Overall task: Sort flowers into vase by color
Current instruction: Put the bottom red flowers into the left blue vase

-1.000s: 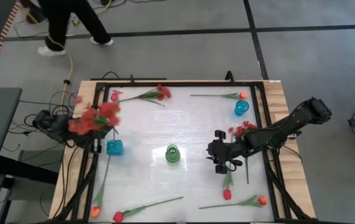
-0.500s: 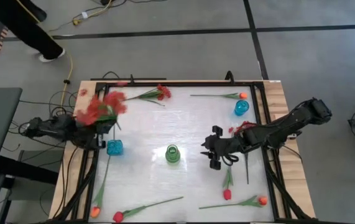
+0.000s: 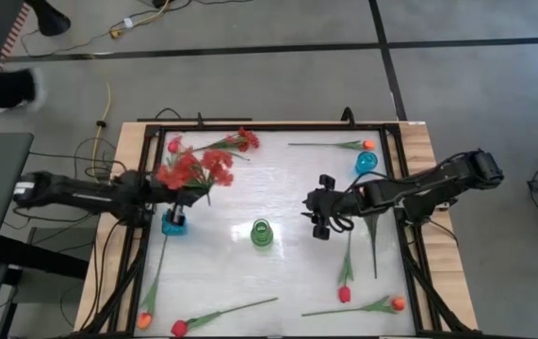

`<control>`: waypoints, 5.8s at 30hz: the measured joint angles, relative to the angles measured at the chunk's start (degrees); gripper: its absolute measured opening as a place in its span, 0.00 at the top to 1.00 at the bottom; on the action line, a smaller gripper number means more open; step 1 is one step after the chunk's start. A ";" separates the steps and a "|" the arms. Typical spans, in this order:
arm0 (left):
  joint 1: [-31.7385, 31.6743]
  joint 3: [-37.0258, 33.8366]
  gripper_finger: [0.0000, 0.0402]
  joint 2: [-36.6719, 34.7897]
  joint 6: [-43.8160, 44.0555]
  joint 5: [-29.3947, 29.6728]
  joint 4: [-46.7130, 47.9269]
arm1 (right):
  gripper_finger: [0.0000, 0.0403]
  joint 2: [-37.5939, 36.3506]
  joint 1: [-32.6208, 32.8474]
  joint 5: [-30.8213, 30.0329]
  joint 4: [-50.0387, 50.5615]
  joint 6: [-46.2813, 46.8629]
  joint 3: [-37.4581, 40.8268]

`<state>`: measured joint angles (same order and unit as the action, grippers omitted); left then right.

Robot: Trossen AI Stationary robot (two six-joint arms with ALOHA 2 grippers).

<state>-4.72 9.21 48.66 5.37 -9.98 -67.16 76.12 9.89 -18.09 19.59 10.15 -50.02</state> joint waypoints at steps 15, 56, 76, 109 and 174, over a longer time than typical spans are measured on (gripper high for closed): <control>-13.70 6.28 1.00 21.90 5.49 -14.57 -17.22 | 0.54 0.00 2.13 1.80 0.02 -0.09 0.00; -26.77 17.72 1.00 32.14 27.20 -36.04 -22.56 | 0.54 3.49 -6.28 0.17 -51.47 -9.74 -0.03; -22.64 4.85 1.00 19.52 21.41 -24.43 -14.00 | 0.54 26.33 -13.19 13.94 -54.21 -10.21 -22.79; -24.16 6.94 0.73 19.57 20.87 -36.17 -0.97 | 0.92 27.46 -14.66 17.42 -50.05 -5.44 -24.50; -22.61 17.73 1.00 3.82 -3.87 -24.70 48.21 | 0.78 27.32 -14.95 19.73 -44.98 -3.10 -26.21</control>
<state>-27.33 26.94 52.48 1.50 -34.68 -18.95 103.44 -5.06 1.64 -25.39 7.05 -76.23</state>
